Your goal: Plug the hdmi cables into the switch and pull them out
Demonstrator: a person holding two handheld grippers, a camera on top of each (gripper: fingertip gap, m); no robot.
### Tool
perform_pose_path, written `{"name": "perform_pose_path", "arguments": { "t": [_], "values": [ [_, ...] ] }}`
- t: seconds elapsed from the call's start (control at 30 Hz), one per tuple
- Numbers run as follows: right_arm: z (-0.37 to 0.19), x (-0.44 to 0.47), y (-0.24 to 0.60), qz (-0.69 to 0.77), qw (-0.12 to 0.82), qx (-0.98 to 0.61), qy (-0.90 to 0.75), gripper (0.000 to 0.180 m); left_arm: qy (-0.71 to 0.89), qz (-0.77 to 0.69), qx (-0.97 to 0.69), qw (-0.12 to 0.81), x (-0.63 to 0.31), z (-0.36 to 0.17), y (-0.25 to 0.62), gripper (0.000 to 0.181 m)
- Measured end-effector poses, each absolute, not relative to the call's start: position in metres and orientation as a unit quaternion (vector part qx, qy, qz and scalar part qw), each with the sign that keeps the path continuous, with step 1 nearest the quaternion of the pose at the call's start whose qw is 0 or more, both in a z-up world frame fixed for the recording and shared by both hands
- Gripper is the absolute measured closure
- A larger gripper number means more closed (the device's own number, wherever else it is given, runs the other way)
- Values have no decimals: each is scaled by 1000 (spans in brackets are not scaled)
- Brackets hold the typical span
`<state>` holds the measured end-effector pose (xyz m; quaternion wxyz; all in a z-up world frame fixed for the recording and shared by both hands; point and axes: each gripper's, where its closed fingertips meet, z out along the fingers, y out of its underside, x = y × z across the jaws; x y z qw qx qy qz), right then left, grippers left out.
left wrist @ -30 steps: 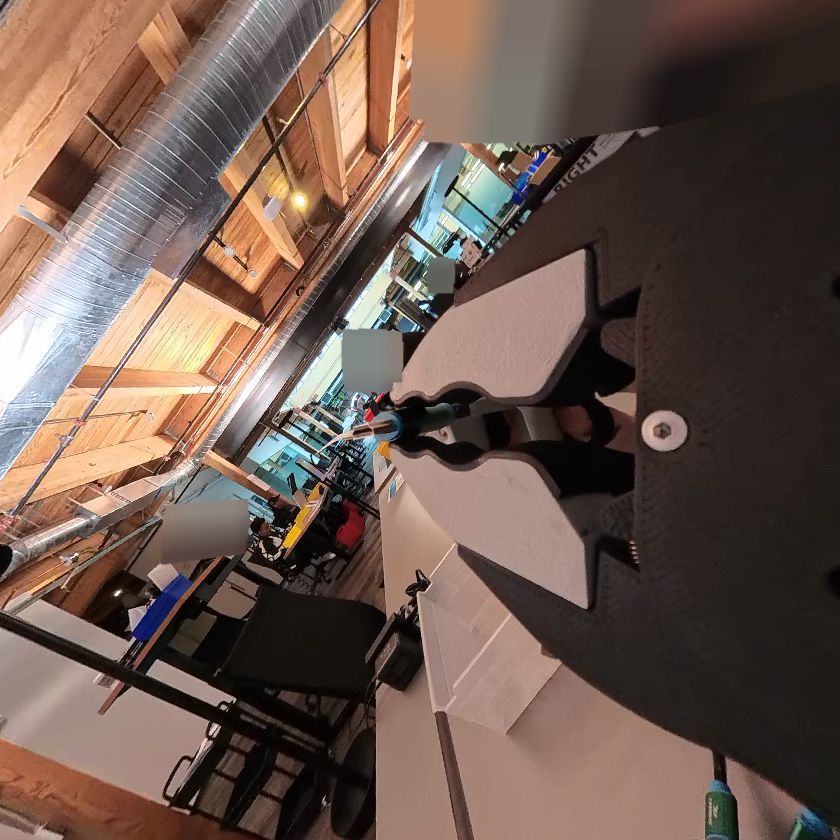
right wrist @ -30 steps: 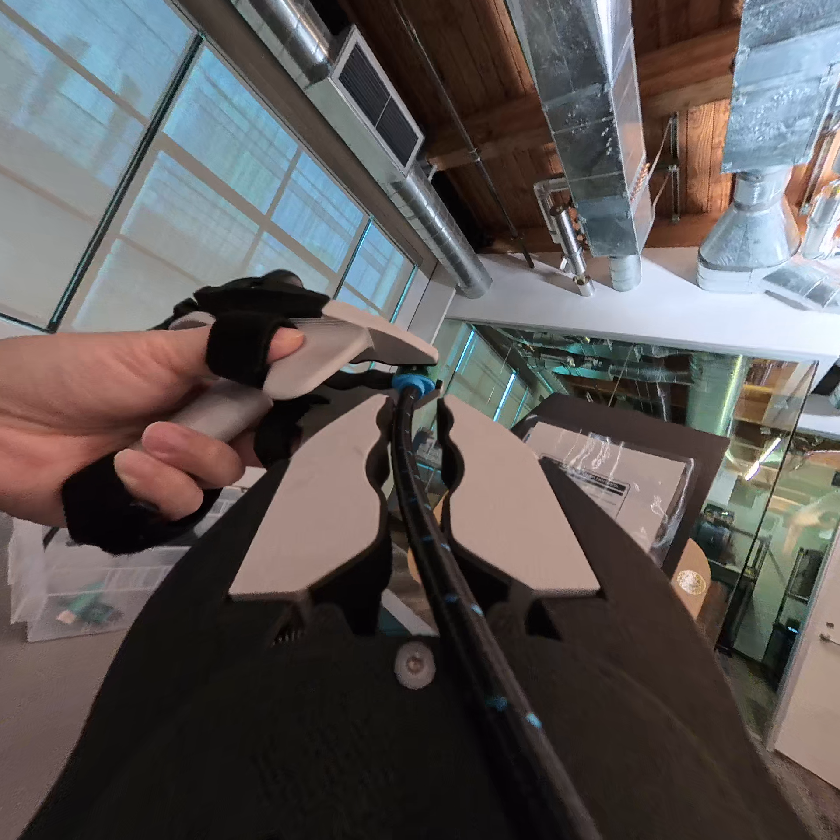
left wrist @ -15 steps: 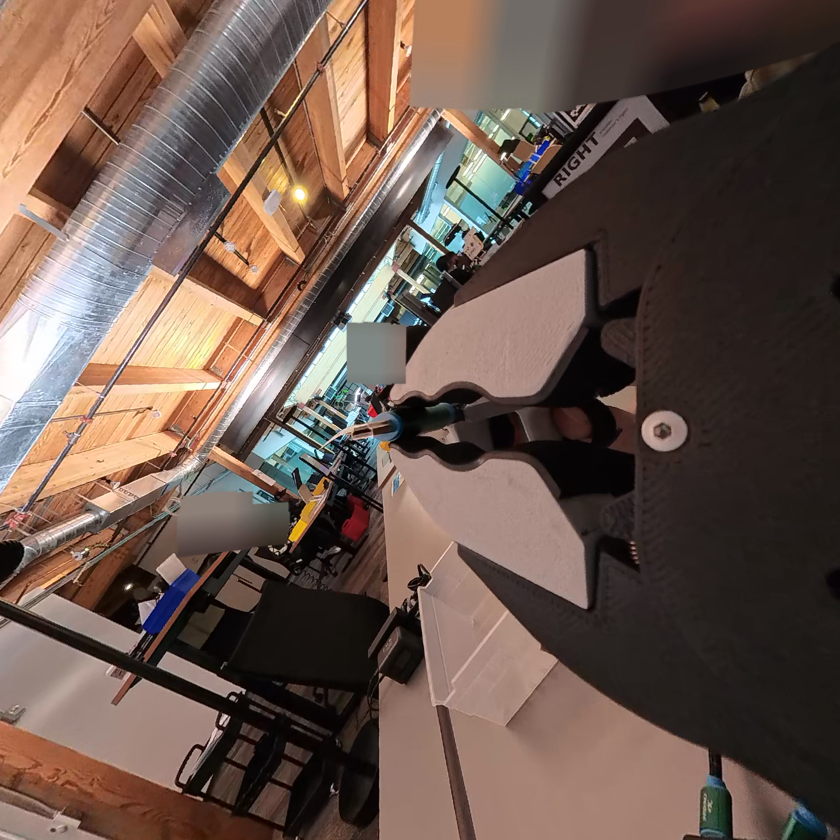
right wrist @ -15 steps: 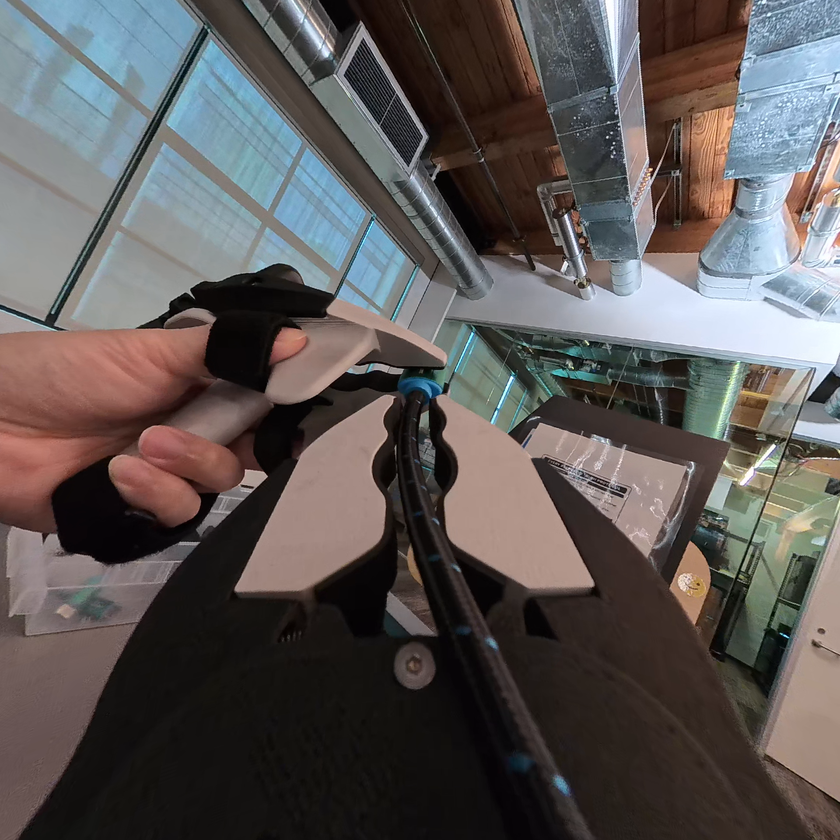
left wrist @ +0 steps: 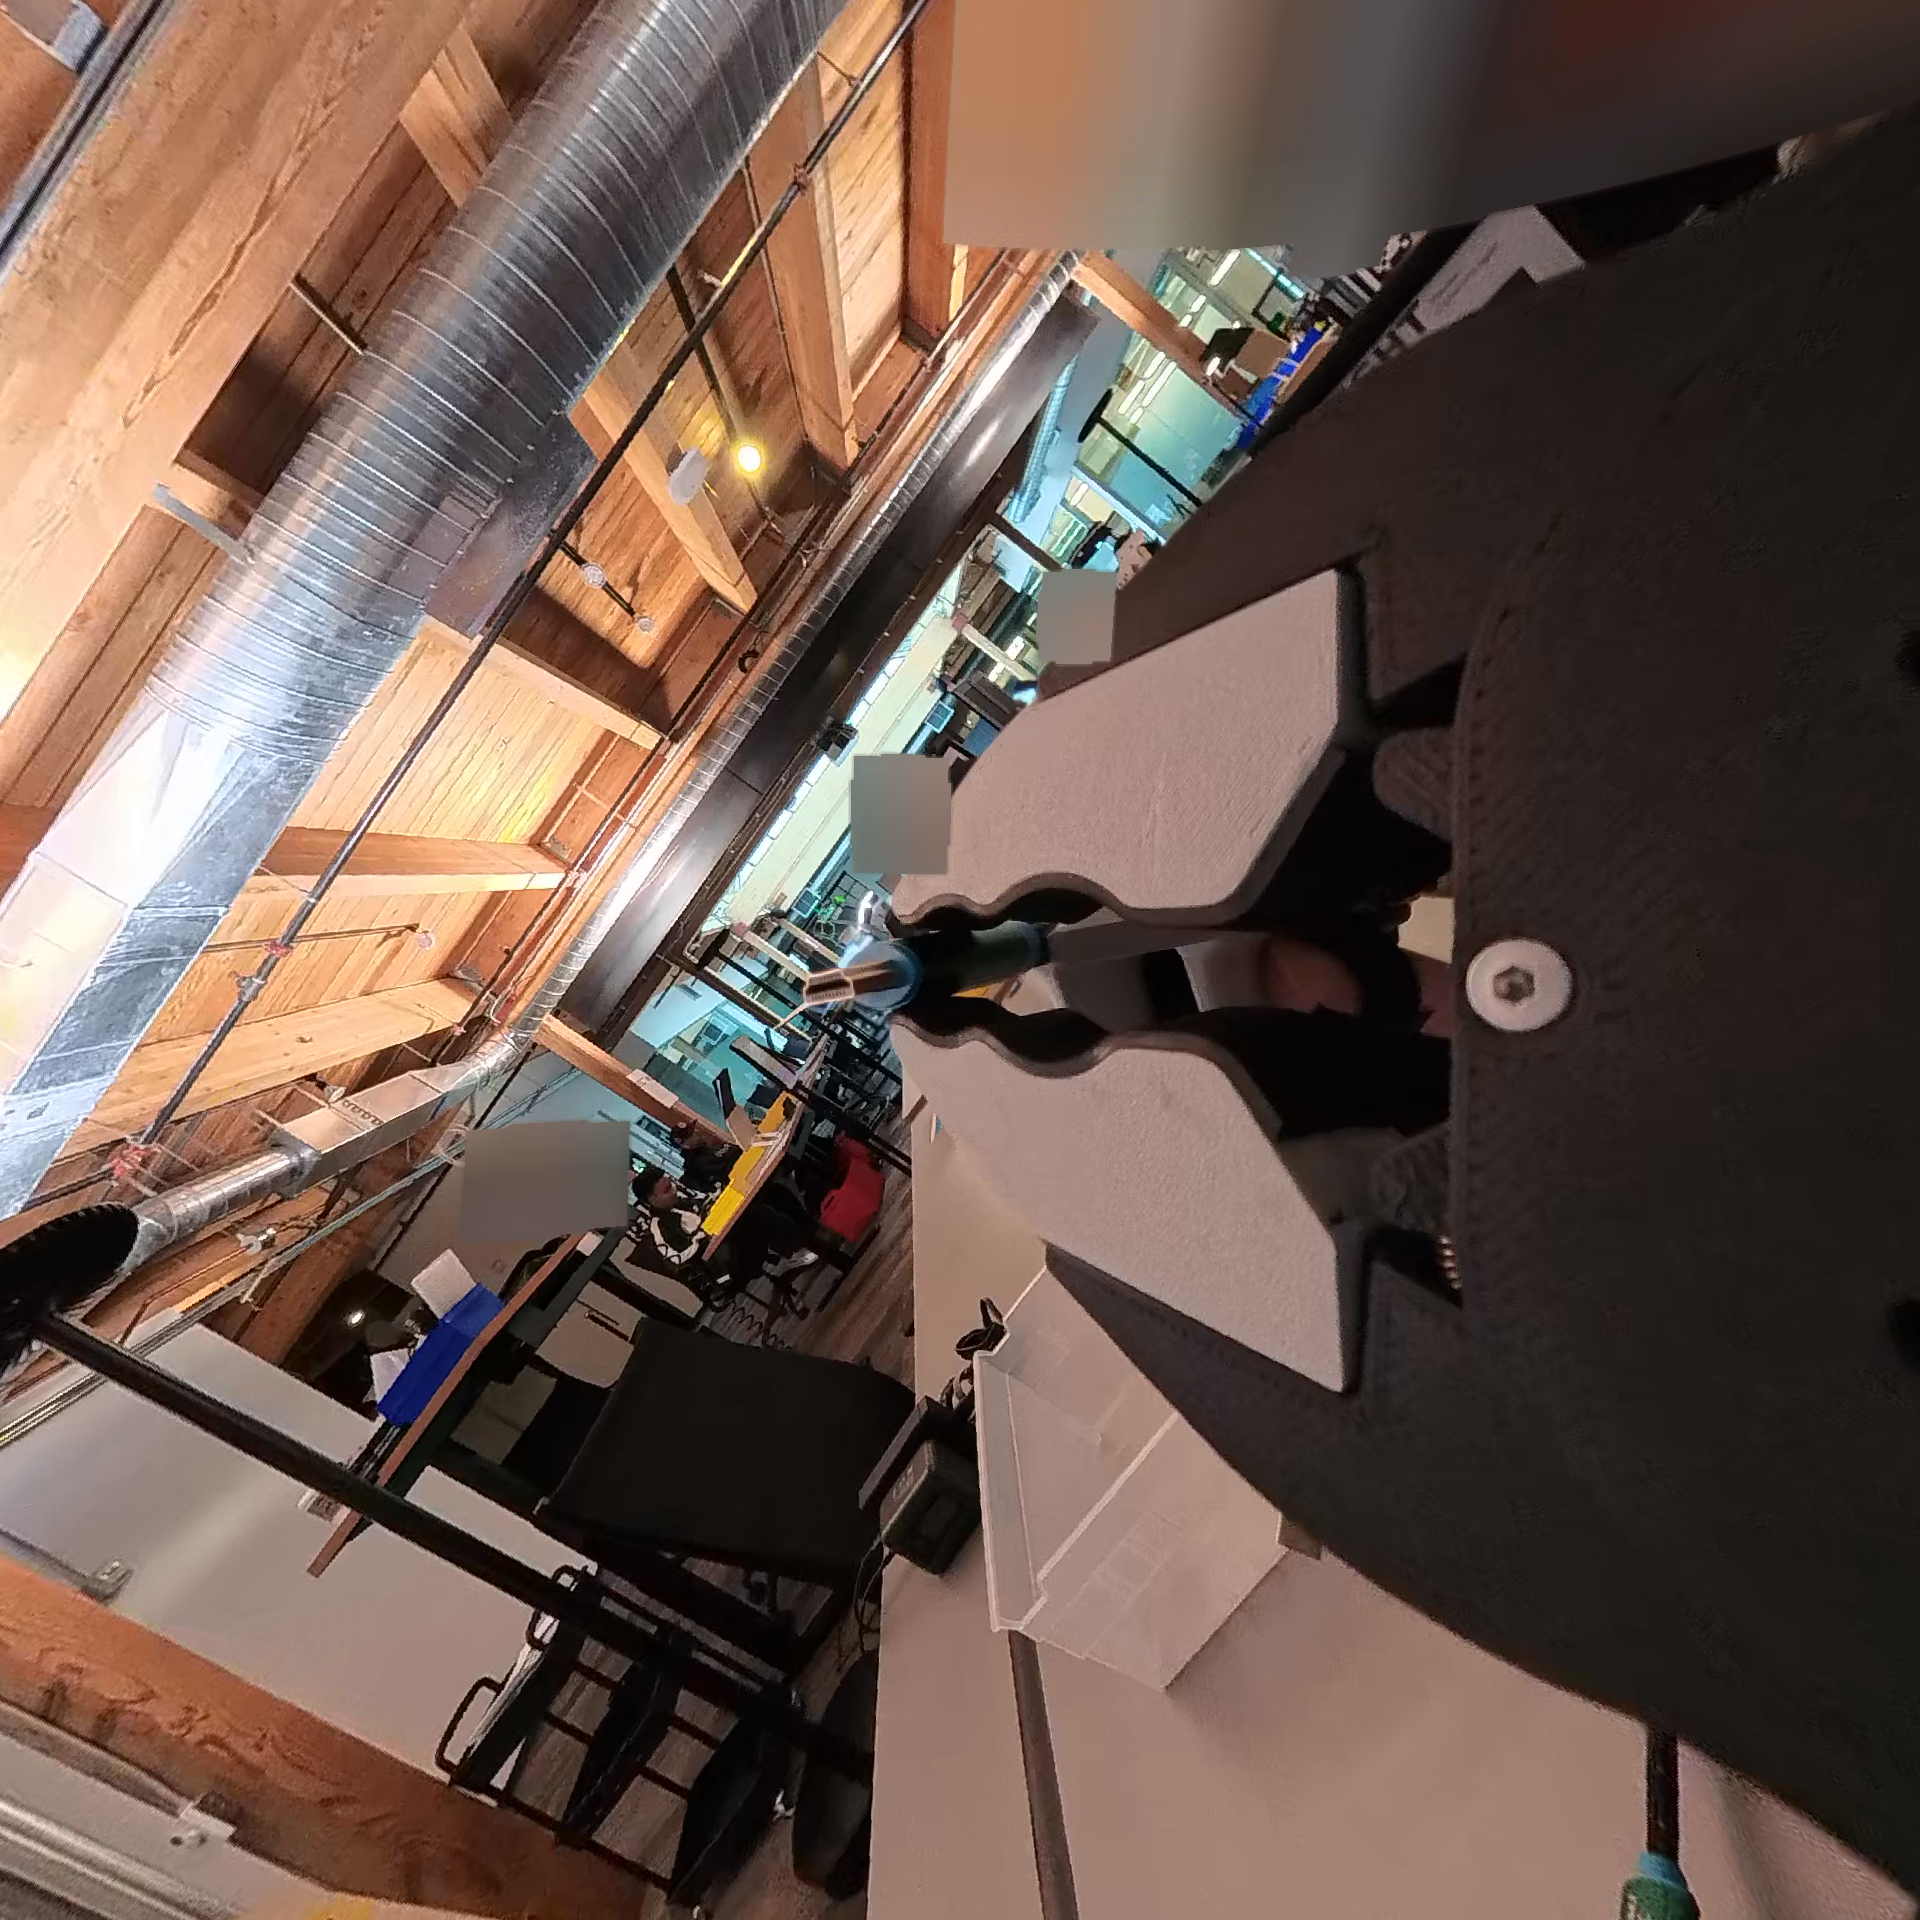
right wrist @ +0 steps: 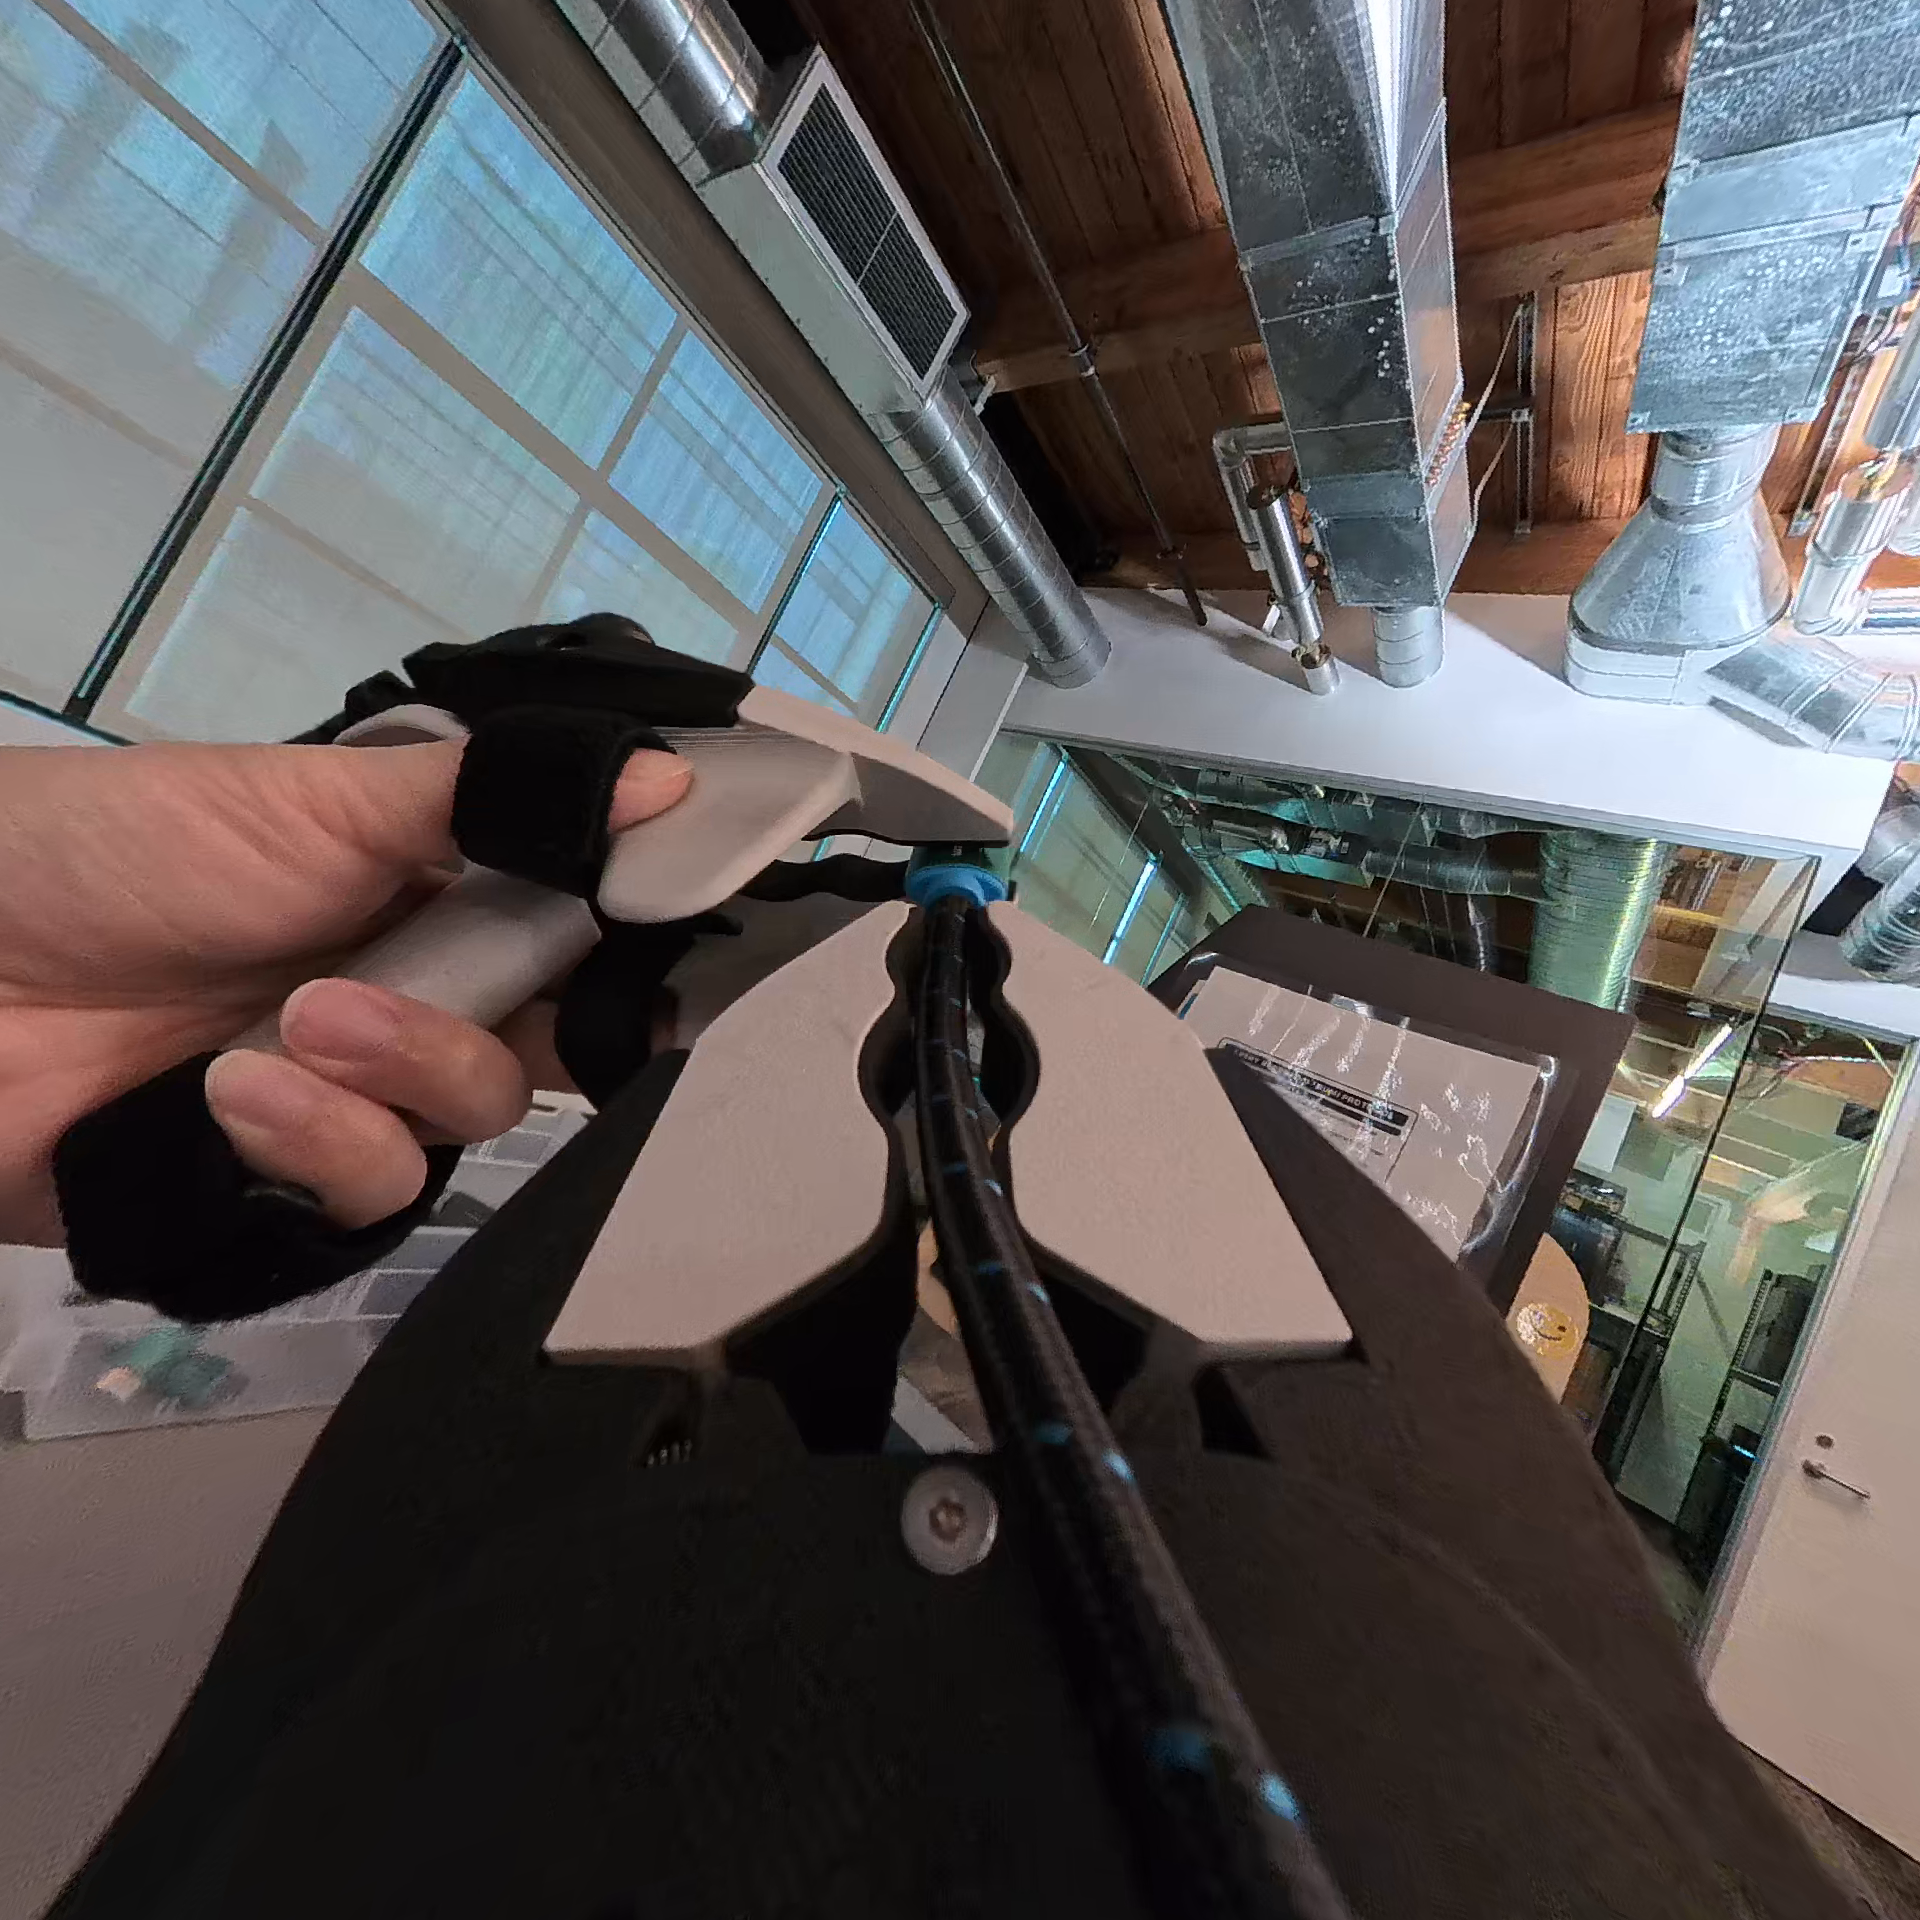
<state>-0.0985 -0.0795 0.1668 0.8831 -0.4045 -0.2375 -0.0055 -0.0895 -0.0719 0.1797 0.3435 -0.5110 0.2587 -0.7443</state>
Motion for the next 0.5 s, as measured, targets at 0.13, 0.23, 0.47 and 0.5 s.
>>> {"name": "perform_pose_path", "arguments": {
  "t": [0.13,0.23,0.47,0.5],
  "values": [
    [166,-101,-78,-2,873,-414,-258,172,279,-739,-498,357,-93,178,-69,168],
    [171,-98,-80,4,864,-422,-274,172,290,-665,-506,466,-111,171,-41,137],
    [198,-77,-96,-8,849,-442,-290,172,474,-440,-584,490,-139,40,-8,118],
    [200,-74,-97,-7,849,-442,-288,172,508,-387,-586,500,-139,18,-3,118]
  ]
}}
